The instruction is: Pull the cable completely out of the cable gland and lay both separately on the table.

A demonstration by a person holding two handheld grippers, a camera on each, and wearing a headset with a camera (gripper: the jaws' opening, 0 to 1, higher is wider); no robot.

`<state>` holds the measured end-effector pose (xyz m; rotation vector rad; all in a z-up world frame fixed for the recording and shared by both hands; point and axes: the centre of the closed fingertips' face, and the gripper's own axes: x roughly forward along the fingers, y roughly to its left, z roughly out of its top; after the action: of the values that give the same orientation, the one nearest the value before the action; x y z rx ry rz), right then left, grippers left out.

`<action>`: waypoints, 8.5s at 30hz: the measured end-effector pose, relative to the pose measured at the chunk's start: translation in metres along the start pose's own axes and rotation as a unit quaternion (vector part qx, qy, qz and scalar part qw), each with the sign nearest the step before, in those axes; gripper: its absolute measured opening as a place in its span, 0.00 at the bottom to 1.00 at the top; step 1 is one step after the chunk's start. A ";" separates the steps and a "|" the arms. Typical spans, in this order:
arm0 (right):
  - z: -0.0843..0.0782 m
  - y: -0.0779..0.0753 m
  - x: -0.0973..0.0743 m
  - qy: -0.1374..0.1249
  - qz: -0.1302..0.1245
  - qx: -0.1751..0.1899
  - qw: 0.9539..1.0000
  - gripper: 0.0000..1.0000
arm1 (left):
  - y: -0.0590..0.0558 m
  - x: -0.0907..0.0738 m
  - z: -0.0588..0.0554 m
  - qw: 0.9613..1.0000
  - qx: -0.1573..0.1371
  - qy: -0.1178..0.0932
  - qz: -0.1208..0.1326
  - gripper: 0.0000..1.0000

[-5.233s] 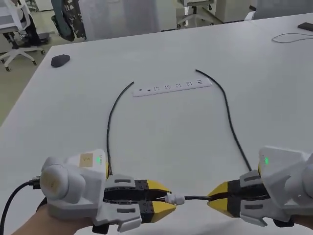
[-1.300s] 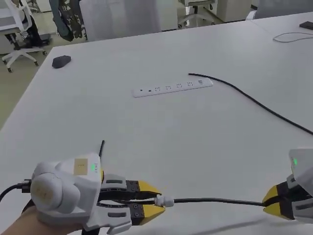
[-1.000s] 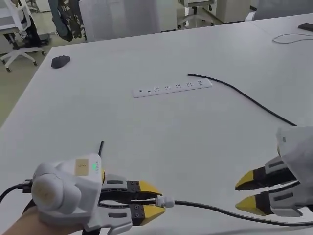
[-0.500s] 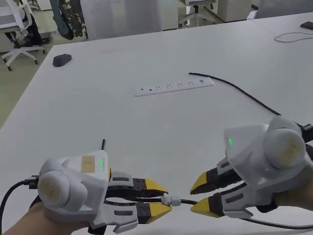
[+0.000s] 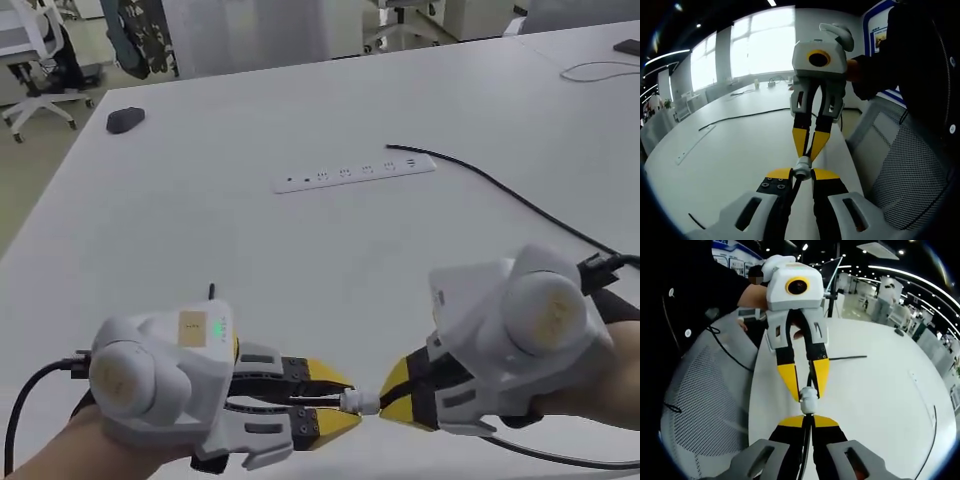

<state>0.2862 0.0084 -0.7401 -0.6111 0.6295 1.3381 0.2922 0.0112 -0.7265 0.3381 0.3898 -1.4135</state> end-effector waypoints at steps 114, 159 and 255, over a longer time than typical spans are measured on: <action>-0.035 -0.014 -0.014 0.048 -0.032 -0.027 0.998 0.00 | 0.012 -0.034 -0.005 0.999 -0.025 0.006 0.042 0.15; 0.033 -0.002 0.015 0.005 0.000 -0.036 0.999 0.02 | 0.007 -0.036 -0.001 0.999 -0.023 0.008 0.034 0.15; 0.178 0.008 0.170 -0.100 0.009 0.010 0.995 0.00 | -0.024 -0.205 -0.155 0.915 -0.224 -0.065 0.330 0.15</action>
<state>0.3107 0.2539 -0.7403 -0.4497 0.4858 1.3887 0.2353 0.2594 -0.7709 -0.0123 0.4257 -0.6491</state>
